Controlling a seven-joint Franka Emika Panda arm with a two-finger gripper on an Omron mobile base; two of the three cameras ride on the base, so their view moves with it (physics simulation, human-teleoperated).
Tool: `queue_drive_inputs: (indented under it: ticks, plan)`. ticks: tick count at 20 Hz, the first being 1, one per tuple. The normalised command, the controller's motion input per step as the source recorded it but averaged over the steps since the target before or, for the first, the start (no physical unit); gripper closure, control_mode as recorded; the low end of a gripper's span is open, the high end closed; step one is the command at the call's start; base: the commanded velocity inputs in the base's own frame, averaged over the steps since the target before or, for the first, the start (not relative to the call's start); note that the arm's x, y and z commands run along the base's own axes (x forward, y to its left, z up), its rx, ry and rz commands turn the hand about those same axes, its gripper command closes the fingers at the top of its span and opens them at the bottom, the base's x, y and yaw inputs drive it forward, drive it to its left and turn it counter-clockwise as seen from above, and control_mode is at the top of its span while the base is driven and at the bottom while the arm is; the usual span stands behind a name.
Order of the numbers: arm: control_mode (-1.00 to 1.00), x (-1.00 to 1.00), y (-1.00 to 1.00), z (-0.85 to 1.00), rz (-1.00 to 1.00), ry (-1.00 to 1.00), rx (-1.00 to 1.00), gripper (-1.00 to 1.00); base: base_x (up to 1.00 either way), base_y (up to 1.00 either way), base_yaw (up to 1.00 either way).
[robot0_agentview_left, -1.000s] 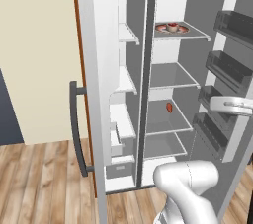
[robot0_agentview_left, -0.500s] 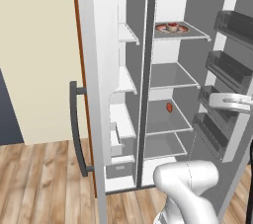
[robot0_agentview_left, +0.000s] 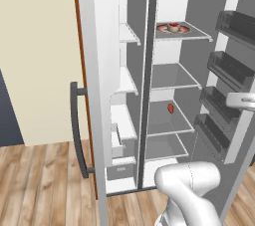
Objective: Retrieve the steak from the fridge and place it on the saucepan with marinade on the stove.
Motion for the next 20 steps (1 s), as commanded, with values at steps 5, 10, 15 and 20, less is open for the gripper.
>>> queue_drive_inputs:
  ticks: [5,10,15,20]
  plan:
    - [1.0,0.04,-0.04,0.0,0.0,0.0,0.0,-1.0,0.06,0.0,0.0]
    - [1.0,0.0,0.0,0.0,0.0,0.0,0.0,-1.0,0.1,0.0,0.0]
    - [1.0,0.0,0.0,0.0,0.0,0.0,0.0,-1.0,-0.04,0.12,0.0]
    - [1.0,0.0,0.0,0.0,0.0,0.0,0.0,-1.0,0.04,0.2,0.0]
